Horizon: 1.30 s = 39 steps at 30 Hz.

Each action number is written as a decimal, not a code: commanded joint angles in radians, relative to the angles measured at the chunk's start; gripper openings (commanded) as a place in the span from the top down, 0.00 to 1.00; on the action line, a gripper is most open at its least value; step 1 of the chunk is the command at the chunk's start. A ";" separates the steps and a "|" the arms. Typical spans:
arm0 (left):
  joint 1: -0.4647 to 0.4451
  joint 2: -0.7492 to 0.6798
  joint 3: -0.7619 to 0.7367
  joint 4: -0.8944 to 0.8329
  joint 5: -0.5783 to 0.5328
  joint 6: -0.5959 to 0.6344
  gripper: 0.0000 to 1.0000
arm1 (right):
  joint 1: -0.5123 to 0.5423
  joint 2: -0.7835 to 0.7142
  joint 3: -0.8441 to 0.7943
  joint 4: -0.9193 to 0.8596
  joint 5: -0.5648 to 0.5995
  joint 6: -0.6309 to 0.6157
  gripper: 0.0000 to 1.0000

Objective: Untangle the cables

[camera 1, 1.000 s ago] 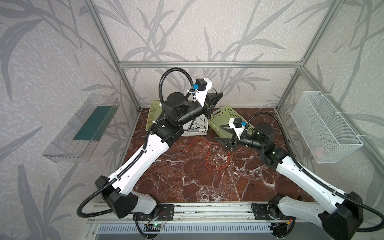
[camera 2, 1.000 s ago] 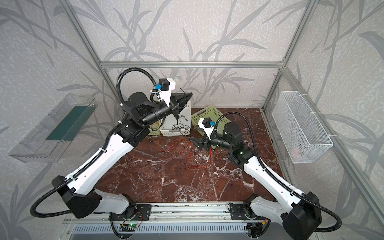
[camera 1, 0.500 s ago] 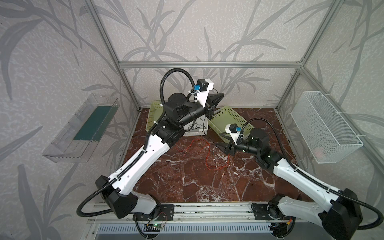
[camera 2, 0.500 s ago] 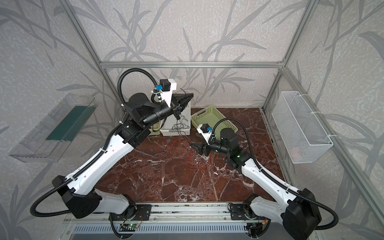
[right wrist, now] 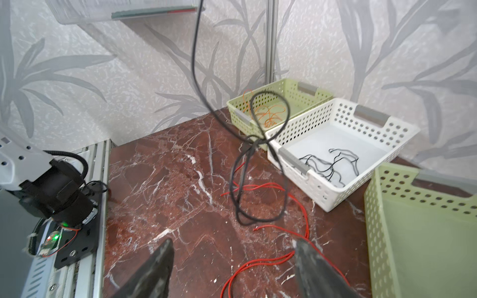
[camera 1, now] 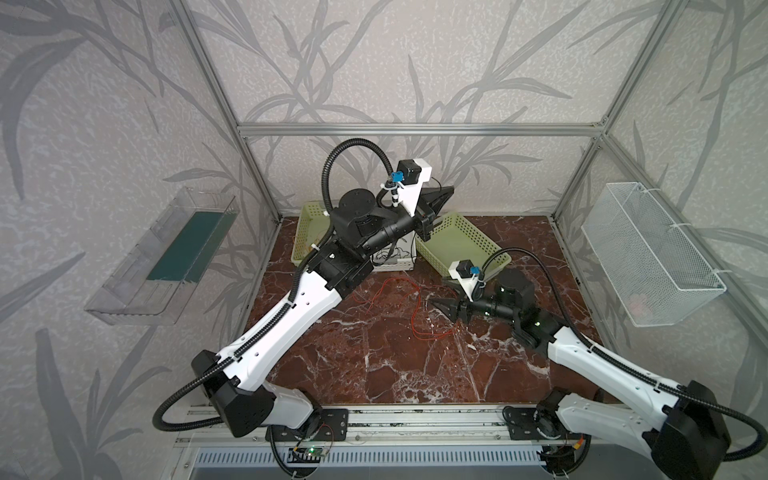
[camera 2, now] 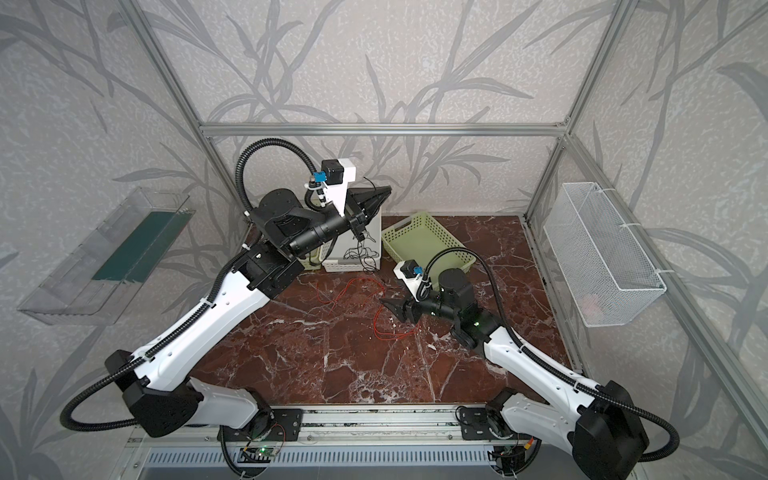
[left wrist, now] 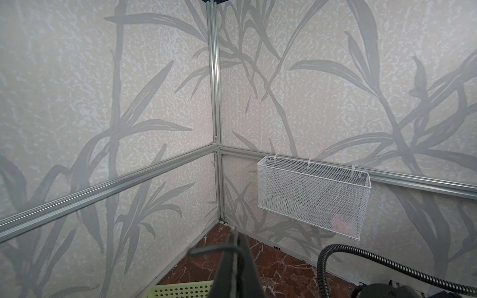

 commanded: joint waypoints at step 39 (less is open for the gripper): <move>0.015 0.038 0.320 -0.109 -0.106 0.203 1.00 | -0.035 0.326 -0.026 0.239 -0.090 0.095 0.82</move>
